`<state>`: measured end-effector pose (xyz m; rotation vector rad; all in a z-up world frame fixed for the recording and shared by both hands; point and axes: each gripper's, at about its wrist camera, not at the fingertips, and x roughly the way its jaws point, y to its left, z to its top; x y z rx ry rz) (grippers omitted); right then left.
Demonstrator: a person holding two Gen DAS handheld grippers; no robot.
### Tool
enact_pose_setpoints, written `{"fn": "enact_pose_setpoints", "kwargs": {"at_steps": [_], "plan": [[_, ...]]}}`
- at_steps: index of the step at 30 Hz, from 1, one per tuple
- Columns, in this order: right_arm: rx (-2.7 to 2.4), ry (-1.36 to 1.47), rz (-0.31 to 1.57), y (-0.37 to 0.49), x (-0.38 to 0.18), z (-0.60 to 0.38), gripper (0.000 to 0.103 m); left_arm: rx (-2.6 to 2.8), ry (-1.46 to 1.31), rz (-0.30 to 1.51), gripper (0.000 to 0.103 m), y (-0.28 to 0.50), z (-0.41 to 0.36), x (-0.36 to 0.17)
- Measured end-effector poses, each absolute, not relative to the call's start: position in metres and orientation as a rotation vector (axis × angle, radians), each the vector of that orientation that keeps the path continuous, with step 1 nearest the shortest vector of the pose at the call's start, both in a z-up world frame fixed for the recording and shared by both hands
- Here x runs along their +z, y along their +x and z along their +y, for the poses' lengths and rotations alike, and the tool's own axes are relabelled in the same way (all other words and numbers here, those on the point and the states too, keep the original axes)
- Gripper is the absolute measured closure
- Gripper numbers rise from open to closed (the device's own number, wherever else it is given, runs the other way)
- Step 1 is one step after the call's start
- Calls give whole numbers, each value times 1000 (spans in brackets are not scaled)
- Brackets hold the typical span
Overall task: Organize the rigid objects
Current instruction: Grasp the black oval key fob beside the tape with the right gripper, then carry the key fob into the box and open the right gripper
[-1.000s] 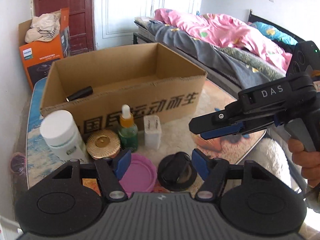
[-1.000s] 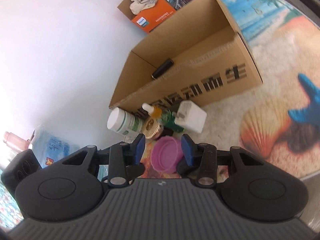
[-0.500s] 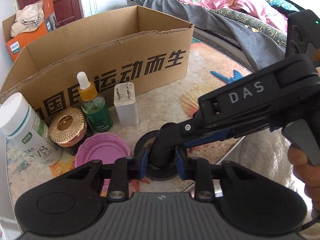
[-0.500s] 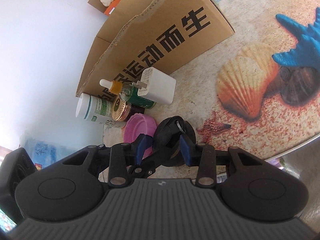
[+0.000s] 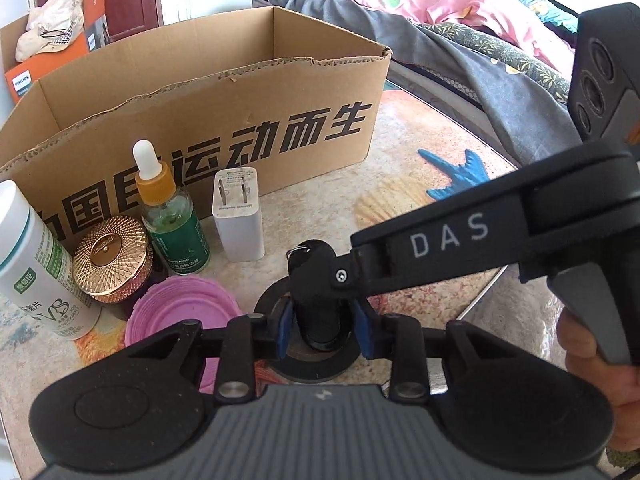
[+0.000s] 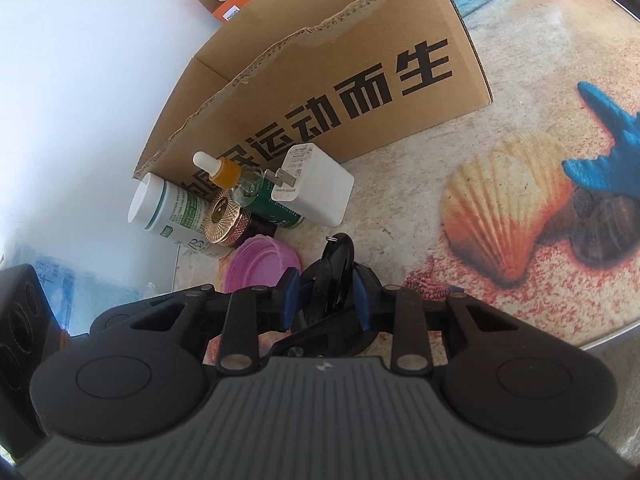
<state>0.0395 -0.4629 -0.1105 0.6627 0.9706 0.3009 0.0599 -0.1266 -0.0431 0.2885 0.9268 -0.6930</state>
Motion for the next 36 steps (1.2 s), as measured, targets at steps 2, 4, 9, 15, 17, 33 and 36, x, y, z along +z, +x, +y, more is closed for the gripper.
{"fn": "enact_pose_setpoints", "kwargs": {"at_steps": [2,4,9,15,17,33,36], "plan": [[298,661,967,40,-112,-463,86,-696,295,913,71,59,-127,-43],[296,660,962,39,-112,-463,87,-695,304,904,72,57,-128,-43],[302,640,934,31,-103,-459,88,-698,299,887,74,51,-125,-35],[344,584,830,20,-60,-449,88,-679,308,783,74,37,-116,5],[370,555,778,20,-39,-446,88,-664,302,738,74,37,-111,25],[556,597,1020,229,-5,-422,88,-523,200,961,74,204,-90,70],[539,642,1141,268,-36,-418,88,-489,216,1033,72,231,-92,49]]}}
